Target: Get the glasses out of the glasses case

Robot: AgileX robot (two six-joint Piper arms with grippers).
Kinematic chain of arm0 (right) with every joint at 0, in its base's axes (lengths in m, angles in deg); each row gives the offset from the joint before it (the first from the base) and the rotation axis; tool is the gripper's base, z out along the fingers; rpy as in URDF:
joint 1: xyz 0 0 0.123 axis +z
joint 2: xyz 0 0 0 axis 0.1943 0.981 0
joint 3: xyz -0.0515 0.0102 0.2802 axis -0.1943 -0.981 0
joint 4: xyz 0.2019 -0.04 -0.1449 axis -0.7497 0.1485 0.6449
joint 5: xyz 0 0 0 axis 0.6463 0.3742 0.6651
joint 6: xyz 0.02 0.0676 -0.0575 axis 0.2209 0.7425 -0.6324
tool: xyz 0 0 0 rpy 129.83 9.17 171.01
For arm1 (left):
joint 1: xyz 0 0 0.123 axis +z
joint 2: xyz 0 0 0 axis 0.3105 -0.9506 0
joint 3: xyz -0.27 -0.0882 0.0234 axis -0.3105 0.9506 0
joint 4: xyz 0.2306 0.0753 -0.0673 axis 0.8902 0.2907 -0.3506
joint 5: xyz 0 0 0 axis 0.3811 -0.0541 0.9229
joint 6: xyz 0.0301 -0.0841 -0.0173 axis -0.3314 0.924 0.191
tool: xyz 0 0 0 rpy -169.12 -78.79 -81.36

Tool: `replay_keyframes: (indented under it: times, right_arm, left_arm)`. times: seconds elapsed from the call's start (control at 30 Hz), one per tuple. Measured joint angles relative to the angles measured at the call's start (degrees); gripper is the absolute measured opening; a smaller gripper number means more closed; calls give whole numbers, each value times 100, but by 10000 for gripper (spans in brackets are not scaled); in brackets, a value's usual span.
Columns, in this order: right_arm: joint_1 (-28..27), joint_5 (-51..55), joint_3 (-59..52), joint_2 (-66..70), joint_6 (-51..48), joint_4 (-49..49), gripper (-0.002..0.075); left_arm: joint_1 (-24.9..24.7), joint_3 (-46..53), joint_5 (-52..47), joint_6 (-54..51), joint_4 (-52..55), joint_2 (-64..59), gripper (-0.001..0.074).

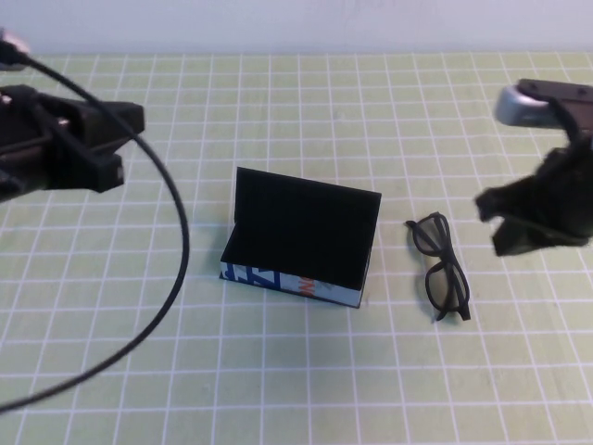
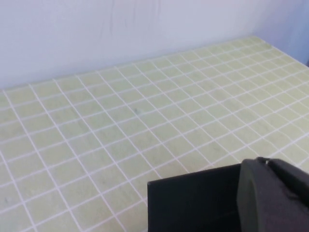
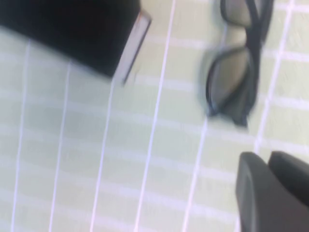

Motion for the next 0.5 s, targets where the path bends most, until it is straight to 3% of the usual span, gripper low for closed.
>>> replay_keyframes:
  times: [0.5]
  right_arm:
    - [0, 871, -2679, -5637, 68, 386, -15]
  left_arm:
    - [0, 2091, 616, 532, -50, 4119, -4]
